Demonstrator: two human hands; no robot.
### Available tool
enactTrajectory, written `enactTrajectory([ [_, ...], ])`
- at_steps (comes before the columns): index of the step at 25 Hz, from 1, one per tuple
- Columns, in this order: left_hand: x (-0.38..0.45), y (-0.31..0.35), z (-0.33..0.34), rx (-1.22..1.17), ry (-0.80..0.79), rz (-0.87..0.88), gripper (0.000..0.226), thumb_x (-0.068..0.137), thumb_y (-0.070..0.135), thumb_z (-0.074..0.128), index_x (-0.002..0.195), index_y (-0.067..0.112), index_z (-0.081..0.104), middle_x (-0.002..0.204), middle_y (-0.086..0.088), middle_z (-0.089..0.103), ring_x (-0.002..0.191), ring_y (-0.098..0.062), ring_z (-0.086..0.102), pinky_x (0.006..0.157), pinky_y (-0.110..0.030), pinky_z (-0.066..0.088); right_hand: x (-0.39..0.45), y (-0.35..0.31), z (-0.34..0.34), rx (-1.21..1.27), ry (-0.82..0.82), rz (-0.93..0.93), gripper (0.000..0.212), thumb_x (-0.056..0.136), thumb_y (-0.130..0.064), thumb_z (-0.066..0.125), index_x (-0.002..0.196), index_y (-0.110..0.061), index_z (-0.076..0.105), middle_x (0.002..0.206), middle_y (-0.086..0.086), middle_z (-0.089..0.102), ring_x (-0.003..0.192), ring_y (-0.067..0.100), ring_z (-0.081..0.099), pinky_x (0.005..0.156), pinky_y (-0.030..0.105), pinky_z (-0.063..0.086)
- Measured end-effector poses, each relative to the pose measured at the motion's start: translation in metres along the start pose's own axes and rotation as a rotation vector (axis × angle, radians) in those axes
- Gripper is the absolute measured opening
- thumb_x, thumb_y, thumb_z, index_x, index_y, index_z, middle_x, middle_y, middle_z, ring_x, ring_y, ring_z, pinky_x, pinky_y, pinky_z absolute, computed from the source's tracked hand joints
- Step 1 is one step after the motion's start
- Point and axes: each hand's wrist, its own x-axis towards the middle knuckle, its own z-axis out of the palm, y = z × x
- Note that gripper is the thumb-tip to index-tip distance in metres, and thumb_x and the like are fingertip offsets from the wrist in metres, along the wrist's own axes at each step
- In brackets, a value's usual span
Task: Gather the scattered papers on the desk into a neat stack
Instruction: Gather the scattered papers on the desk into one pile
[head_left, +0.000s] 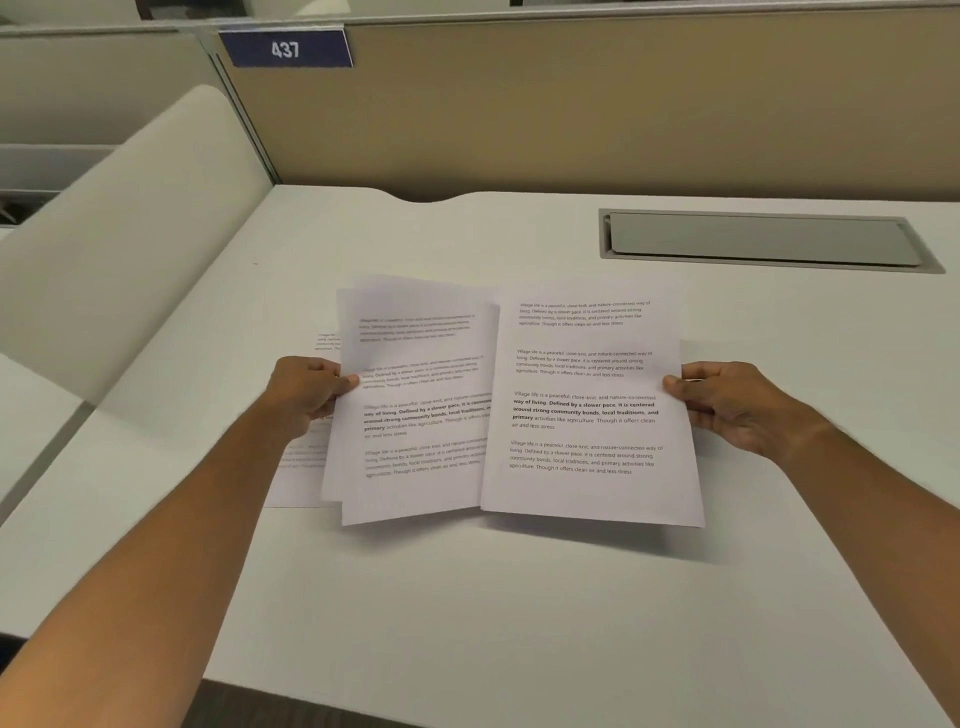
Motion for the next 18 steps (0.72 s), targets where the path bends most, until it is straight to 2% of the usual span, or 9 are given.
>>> enactTrajectory([
  [2,0.004,-0.009,-0.016,0.009,0.040,-0.027,0.021,0.079,-0.002,0.078,0.071,0.008,0.061,0.083,-0.010,0.069,0.069,-0.019,0.068,0.051,-0.026,0.060,0.002,0.000,0.015,-0.013,-0.024,0.005,0.010,0.085,0.001,0.071,0.094,-0.003,0.069,0.086,0.007,0.077,0.068,0.014,0.075,0.054,0.023,0.059],
  [5,0.012,-0.022,-0.035,0.065,0.122,-0.057,0.023,0.079,0.000,0.079,0.071,0.009,0.059,0.088,-0.013,0.065,0.078,-0.026,0.064,0.074,-0.035,0.059,0.005,0.002,0.038,-0.036,-0.062,0.016,0.011,0.085,0.001,0.070,0.095,-0.001,0.069,0.083,0.007,0.078,0.068,0.015,0.075,0.055,0.024,0.059],
  [8,0.018,-0.030,-0.051,0.216,0.233,-0.006,0.013,0.079,0.007,0.080,0.083,0.007,0.069,0.094,-0.011,0.066,0.081,-0.025,0.062,0.073,-0.032,0.054,0.010,0.005,0.057,-0.061,-0.089,0.025,0.011,0.084,0.000,0.071,0.095,-0.002,0.070,0.085,0.007,0.078,0.070,0.015,0.075,0.057,0.024,0.060],
  [10,0.022,-0.034,-0.055,0.327,0.272,0.054,0.022,0.079,0.011,0.079,0.099,0.003,0.073,0.099,-0.010,0.067,0.092,-0.026,0.062,0.081,-0.030,0.050,0.012,0.007,0.066,-0.073,-0.098,0.030,0.010,0.084,0.000,0.071,0.094,-0.002,0.070,0.083,0.006,0.079,0.070,0.015,0.076,0.057,0.024,0.060],
  [13,0.022,-0.039,-0.051,0.400,0.271,0.115,0.036,0.083,0.016,0.075,0.116,0.003,0.070,0.117,-0.013,0.069,0.117,-0.029,0.060,0.100,-0.035,0.048,0.016,0.009,0.073,-0.079,-0.100,0.033,0.009,0.084,0.000,0.071,0.092,-0.002,0.071,0.082,0.005,0.079,0.070,0.015,0.076,0.056,0.023,0.059],
  [16,0.023,-0.040,-0.045,0.484,0.258,0.170,0.045,0.084,0.031,0.075,0.120,0.004,0.067,0.123,-0.016,0.067,0.123,-0.032,0.056,0.105,-0.040,0.044,0.018,0.010,0.074,-0.072,-0.097,0.032,0.008,0.084,0.000,0.071,0.092,-0.003,0.071,0.081,0.005,0.079,0.070,0.015,0.076,0.055,0.023,0.059],
  [18,0.022,-0.037,-0.039,0.581,0.242,0.168,0.064,0.075,0.047,0.080,0.121,0.006,0.064,0.127,-0.016,0.063,0.126,-0.032,0.052,0.106,-0.041,0.042,0.019,0.010,0.072,-0.059,-0.093,0.031,0.008,0.084,0.001,0.071,0.091,-0.003,0.070,0.079,0.004,0.079,0.068,0.014,0.076,0.054,0.023,0.058],
])
